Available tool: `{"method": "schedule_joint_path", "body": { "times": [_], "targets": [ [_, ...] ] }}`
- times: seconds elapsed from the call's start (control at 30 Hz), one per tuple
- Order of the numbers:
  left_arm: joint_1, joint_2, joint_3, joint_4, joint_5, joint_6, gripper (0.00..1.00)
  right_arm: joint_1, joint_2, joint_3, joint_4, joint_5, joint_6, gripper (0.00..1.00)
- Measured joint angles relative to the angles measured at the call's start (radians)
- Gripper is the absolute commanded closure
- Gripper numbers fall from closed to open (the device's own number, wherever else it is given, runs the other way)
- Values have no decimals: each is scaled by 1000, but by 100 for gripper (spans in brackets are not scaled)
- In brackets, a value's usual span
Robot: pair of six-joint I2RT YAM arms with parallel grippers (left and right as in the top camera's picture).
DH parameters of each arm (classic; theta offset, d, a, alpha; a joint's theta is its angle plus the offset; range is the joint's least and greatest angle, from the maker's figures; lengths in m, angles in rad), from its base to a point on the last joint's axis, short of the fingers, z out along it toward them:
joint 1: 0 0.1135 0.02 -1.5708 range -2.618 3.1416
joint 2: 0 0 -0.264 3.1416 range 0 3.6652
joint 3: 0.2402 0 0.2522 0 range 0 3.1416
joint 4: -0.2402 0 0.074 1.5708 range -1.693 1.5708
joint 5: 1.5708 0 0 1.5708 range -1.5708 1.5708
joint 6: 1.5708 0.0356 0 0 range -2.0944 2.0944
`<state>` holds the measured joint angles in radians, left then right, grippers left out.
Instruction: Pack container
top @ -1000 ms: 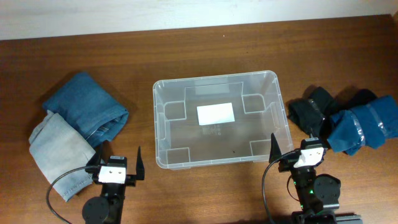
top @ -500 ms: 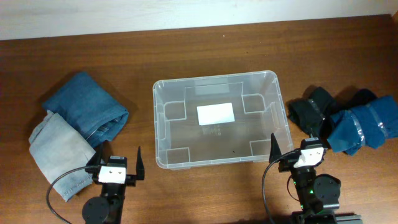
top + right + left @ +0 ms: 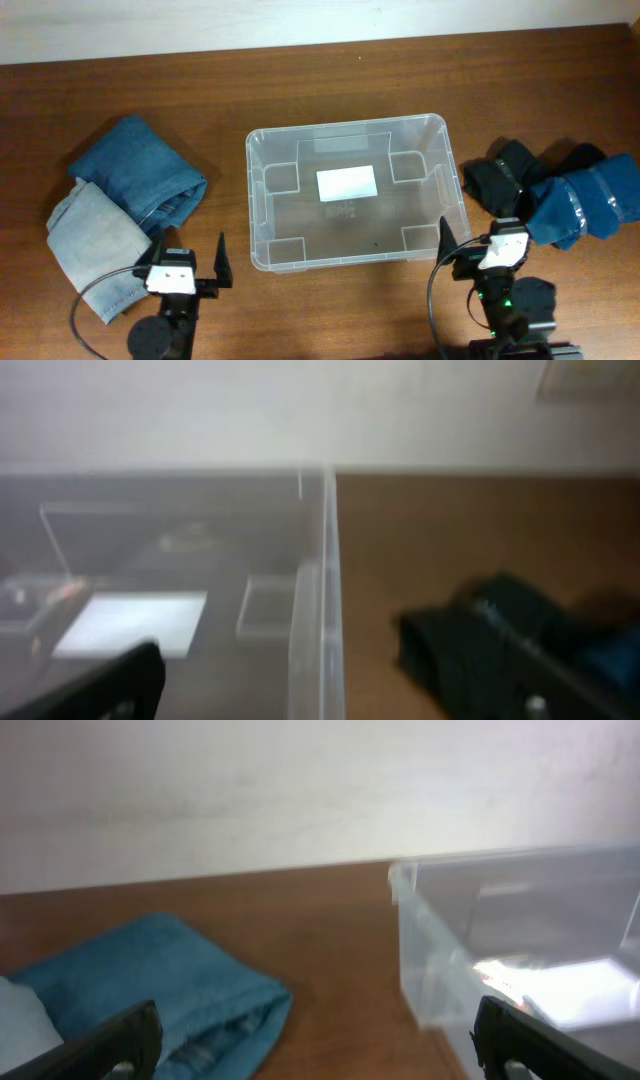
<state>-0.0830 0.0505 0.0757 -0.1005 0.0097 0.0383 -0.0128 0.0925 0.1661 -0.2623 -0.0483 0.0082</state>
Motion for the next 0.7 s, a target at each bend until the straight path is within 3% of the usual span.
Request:
{"method": "schedule_joint_path", "body": {
  "times": [0.07, 0.2, 0.23, 0.27, 0.3, 0.33, 0.4, 0.43, 0.57, 0.7],
  "targets": [
    [0, 98, 136, -39, 0, -27, 1, 0, 112, 164, -116, 10, 16, 2],
    [0, 513, 523, -235, -11, -43, 1, 0, 673, 756, -565, 23, 12, 2],
    [0, 674, 658, -337, -11, -43, 1, 0, 775, 861, -636, 23, 8, 10],
    [0, 759, 726, -394, -10, -43, 1, 0, 873, 954, -721, 26, -5, 27],
    [0, 849, 801, -470, -4, -43, 1, -9, 959, 1049, -832, 41, -12, 52],
    [0, 921, 861, -513, 8, -43, 1, -48, 1042, 1141, -900, 78, -6, 53],
    [0, 979, 909, -542, 18, -43, 1, -169, 1100, 1212, -939, 93, 26, 48],
    [0, 1005, 928, -544, 21, -43, 1, -272, 1113, 1225, -939, 89, 44, 41],
    [0, 1021, 933, -546, 10, -43, 1, -779, 1161, 1217, -920, -72, 71, 19],
    [0, 1021, 933, -528, -3, -43, 0, -1051, 1381, 1113, -778, -196, 78, 13]
  ]
}}
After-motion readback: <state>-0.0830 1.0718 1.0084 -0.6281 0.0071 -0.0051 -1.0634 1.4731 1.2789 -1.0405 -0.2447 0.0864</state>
